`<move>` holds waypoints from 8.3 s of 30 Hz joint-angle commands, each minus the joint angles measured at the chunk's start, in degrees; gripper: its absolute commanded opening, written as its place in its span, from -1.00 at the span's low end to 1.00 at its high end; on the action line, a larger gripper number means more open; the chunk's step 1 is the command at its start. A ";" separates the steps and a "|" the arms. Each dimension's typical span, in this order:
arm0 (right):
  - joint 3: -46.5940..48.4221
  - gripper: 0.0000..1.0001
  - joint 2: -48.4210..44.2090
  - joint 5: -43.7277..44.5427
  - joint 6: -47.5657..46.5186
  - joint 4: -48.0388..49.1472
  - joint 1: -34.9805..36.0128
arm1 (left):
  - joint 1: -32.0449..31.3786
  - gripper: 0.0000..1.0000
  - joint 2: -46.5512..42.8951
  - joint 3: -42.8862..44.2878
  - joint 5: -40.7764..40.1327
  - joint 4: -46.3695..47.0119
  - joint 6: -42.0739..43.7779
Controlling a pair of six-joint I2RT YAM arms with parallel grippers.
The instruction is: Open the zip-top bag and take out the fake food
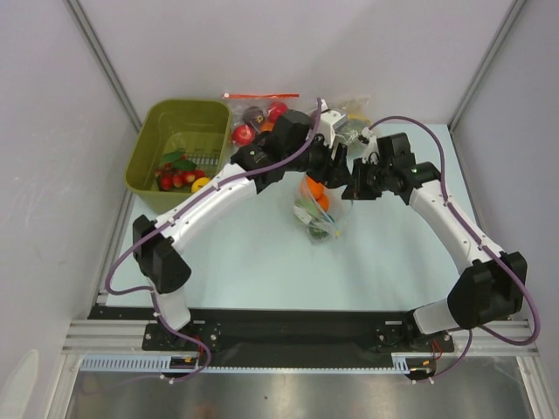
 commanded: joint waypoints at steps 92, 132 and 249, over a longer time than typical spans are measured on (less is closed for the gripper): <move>0.43 -1.00 3.92 -0.01 0.46 5.56 2.76 | 2.85 0.55 12.87 -16.37 -17.72 3.73 3.00; 0.52 -1.00 4.53 2.54 0.54 4.07 2.06 | 4.60 -0.66 -1.00 -14.70 -3.92 5.75 -1.83; -1.15 -1.00 1.90 2.27 0.72 4.77 1.53 | 6.90 0.57 -8.39 -9.59 8.63 7.69 12.58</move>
